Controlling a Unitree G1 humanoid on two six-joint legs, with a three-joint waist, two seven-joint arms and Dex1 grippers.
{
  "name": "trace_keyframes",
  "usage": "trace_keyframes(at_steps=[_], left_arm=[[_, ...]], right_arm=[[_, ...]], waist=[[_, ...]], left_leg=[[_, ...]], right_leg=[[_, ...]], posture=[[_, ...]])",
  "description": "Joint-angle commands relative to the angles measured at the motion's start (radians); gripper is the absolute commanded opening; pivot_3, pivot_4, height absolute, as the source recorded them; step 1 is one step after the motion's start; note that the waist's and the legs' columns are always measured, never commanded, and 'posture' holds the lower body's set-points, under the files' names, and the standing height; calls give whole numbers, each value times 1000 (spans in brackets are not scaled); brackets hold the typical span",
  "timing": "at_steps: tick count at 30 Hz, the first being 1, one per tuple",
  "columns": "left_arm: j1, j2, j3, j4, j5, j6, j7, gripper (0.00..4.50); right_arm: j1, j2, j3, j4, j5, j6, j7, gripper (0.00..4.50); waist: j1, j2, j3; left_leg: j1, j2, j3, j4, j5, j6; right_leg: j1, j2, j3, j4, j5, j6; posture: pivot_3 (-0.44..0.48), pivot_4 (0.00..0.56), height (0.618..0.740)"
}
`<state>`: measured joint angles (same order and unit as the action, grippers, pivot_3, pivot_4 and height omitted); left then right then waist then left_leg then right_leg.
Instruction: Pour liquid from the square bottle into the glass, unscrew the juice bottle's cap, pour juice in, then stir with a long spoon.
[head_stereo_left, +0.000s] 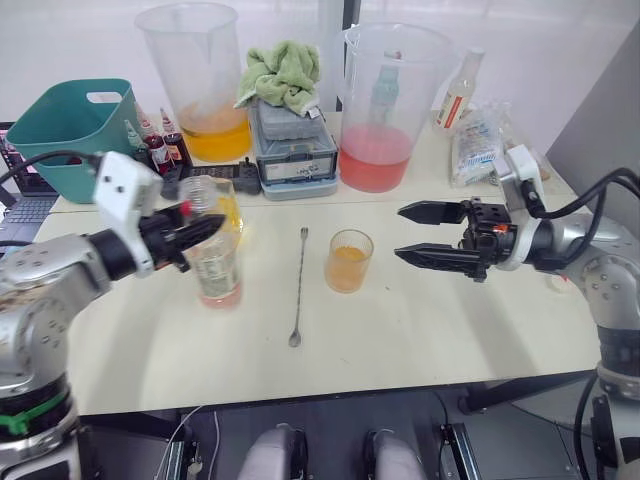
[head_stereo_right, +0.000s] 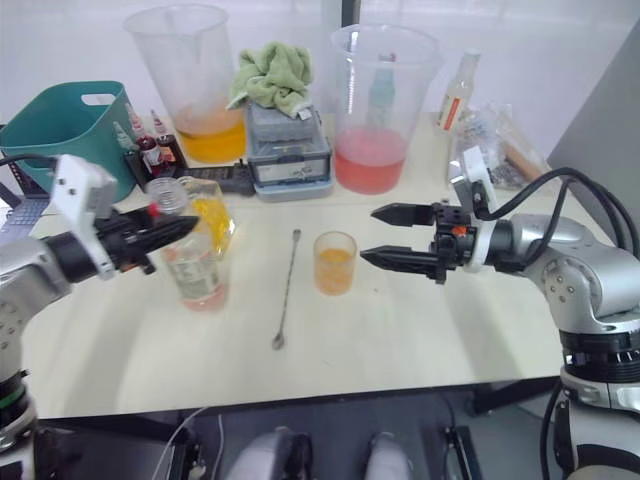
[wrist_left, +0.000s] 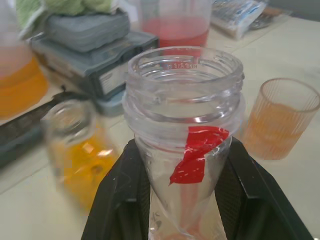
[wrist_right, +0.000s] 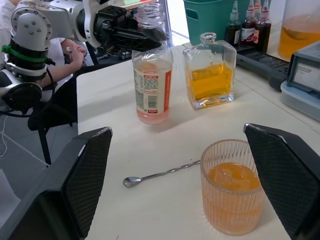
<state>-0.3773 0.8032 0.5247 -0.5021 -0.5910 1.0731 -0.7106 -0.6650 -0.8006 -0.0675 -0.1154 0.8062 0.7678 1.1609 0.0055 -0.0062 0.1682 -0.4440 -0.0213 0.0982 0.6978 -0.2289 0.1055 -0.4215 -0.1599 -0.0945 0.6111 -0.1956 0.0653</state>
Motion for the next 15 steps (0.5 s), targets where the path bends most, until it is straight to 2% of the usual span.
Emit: trace_keyframes(at_steps=[1, 8, 11, 15], left_arm=[[31, 74, 128, 4, -6, -40, -10, 1272], [34, 125, 177, 146, 36, -129, 45, 1272], [-62, 97, 140, 280, 56, -164, 122, 1272], [-191, 61, 52, 467, 95, -276, 151, 1272]], right_arm=[[-43, 17, 16, 23, -27, -39, 37, 4483], [-57, 45, 32, 25, -57, -56, 52, 4483], [-41, 46, 15, -5, -45, -44, 39, 4483], [-26, 44, 0, -28, -40, -37, 14, 4483]], waist=[[4, 0, 0], [9, 0, 0], [10, 0, 0], [10, -1, 0]], left_leg=[[0, 0, -1, 0, -1, -3], [3, -2, -2, -2, -4, -8], [3, -2, -2, -3, -3, -9], [3, -3, -1, -4, -3, -9]], right_leg=[[0, 0, 0, 0, 0, 0], [-1, -1, 0, -1, 0, -1], [-1, 0, -1, 0, 0, -1], [0, -1, 0, 0, 0, -1]], posture=[[0, 150, 740], [0, 150, 740], [0, 150, 740], [0, 150, 740]])
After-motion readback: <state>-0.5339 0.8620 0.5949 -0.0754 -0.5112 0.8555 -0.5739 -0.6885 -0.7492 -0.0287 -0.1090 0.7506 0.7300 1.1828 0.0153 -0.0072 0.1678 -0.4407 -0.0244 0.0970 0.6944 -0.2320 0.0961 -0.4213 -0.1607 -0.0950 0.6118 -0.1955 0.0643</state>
